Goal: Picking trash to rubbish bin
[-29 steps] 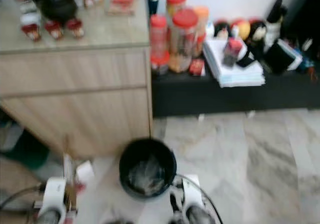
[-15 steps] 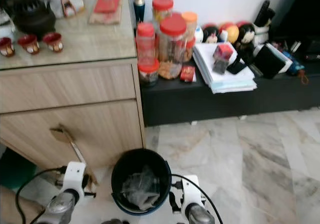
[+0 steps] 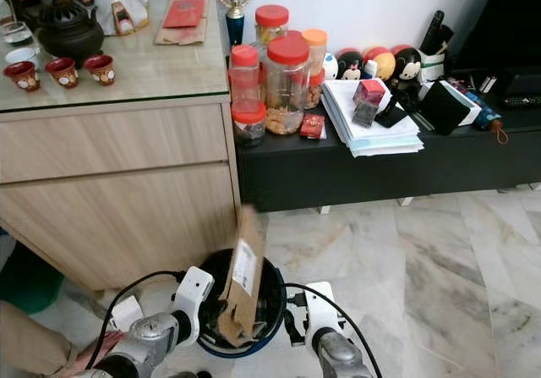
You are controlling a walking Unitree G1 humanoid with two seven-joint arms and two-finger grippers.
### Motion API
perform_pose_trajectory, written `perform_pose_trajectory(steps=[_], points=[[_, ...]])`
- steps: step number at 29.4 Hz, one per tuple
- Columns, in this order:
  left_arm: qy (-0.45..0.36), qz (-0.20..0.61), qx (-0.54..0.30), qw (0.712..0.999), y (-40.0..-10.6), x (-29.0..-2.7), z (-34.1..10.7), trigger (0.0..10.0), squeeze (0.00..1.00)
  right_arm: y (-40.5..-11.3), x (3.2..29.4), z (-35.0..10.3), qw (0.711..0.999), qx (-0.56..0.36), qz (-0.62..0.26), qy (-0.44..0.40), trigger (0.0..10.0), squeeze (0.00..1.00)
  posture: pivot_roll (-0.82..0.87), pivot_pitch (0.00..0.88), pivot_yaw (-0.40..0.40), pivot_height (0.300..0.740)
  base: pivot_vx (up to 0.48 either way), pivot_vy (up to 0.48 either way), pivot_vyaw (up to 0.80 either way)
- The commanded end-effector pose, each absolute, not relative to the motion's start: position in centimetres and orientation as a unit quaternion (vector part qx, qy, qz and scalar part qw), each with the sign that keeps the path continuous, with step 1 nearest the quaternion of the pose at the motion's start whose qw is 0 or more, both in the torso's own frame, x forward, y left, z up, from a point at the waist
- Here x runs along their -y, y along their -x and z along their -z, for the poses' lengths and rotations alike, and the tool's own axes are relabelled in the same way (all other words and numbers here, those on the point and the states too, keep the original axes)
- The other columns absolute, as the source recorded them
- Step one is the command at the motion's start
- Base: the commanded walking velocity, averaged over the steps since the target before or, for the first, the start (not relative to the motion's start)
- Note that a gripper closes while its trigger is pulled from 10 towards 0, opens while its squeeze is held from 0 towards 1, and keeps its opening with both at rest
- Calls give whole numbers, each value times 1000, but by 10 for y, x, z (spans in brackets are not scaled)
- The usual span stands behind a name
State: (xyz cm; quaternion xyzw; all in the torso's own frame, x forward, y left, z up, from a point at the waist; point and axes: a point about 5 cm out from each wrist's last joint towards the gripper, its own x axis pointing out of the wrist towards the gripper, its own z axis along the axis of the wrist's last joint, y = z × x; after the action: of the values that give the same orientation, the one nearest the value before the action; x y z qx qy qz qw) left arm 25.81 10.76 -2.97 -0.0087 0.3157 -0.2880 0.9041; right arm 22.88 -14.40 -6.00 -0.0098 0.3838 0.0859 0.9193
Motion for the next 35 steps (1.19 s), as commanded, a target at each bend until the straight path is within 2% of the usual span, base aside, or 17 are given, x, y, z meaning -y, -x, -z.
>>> perform_pose_trajectory(steps=[1,5,8,10,12,14,18,21,25,26,35], points=[[14,279,-309,909,-264,-115,25,10000,0,-231,143,58,922,-377,-92,11,10000,0,112,155,-26,740,0,0,0],[31,260,-309,914,-264,-124,25,10000,0,-236,140,55,925,-367,-98,10,10000,0,114,163,-26,740,0,0,0],[46,206,-307,928,-266,-141,25,10000,0,-245,136,48,931,-348,-108,6,10000,0,107,172,-27,740,0,0,0],[23,149,-293,944,-271,-154,22,10000,0,-252,133,43,935,-335,-115,6,10000,0,105,177,-29,740,0,0,0],[38,127,-291,947,-273,-158,21,10000,0,-256,131,40,937,-329,-119,6,10000,0,105,180,-33,740,0,0,0],[58,135,-282,948,-277,-157,17,10000,0,-265,125,32,941,-311,-129,11,10000,0,107,192,-40,740,0,0,0],[69,142,-281,947,-278,-155,16,10000,0,-267,124,30,943,-306,-132,9,10000,0,107,192,-40,740,0,0,0],[74,224,-290,927,-275,-134,16,10000,0,-284,109,13,949,-265,-169,13,10000,0,89,225,-51,740,0,0,0],[46,249,-302,919,-269,-129,21,10000,0,-287,107,9,950,-255,-179,13,10000,0,85,236,-56,740,0,0,0],[42,268,-318,909,-262,-125,26,10000,0,-289,105,6,950,-248,-188,21,10000,0,83,255,-66,740,0,0,0],[70,255,-324,908,-254,-121,32,10000,0,-290,106,4,949,-235,-206,35,10000,0,69,291,-93,740,0,0,0]])
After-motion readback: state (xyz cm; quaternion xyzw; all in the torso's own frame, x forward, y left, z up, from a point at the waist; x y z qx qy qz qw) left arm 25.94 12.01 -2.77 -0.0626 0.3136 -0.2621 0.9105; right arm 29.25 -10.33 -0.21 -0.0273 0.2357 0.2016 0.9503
